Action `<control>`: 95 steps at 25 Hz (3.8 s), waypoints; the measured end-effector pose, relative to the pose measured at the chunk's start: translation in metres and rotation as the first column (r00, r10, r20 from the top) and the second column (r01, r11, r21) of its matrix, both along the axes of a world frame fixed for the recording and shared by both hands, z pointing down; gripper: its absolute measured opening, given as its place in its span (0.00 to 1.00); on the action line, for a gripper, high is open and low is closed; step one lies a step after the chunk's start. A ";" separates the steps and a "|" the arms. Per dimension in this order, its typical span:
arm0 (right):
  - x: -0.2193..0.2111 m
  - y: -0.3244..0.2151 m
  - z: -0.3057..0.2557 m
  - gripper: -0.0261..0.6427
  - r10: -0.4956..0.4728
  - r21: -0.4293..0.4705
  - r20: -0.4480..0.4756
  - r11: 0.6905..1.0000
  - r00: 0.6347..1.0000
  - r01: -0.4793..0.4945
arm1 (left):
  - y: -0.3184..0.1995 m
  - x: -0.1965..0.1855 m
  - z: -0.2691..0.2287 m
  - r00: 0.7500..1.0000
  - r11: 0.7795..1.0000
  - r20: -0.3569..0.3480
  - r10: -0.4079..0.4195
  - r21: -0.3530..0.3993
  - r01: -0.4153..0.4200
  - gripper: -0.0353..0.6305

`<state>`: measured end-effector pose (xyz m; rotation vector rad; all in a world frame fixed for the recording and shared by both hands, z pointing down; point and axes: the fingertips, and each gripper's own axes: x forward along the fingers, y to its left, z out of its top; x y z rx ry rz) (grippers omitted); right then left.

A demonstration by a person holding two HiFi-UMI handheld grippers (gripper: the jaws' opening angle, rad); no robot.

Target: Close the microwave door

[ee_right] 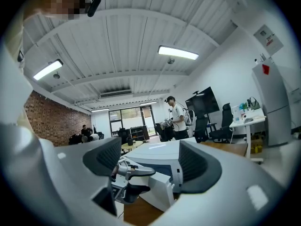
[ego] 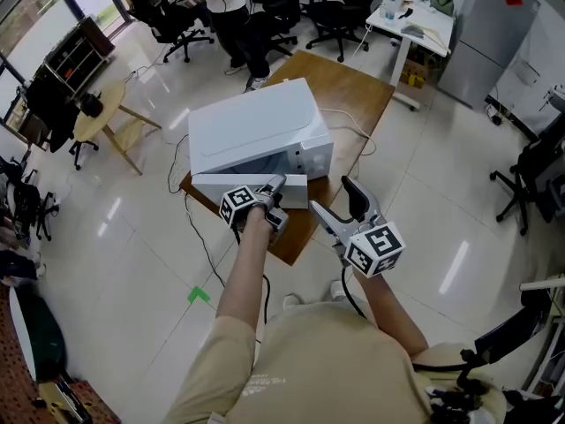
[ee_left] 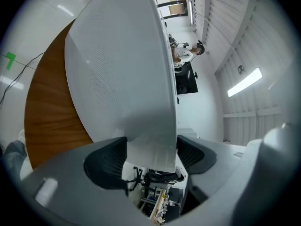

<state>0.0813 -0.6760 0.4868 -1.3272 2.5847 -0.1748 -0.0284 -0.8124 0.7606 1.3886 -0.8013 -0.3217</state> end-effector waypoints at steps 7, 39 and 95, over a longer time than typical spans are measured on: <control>0.021 -0.004 -0.004 0.59 0.015 0.001 -0.005 1.000 1.000 -0.015 | -0.024 0.016 0.001 1.000 1.000 -0.015 -0.027 -0.008 0.027 0.57; 0.007 0.001 -0.001 0.59 0.027 0.007 -0.044 1.000 0.999 -0.027 | -0.047 0.017 0.004 0.984 0.972 -0.057 0.166 0.178 -0.153 0.54; -0.101 0.171 0.000 0.55 0.017 0.165 -0.089 0.986 0.996 -0.002 | 0.309 -0.126 -0.252 0.378 0.368 0.595 -0.709 0.770 -0.521 0.66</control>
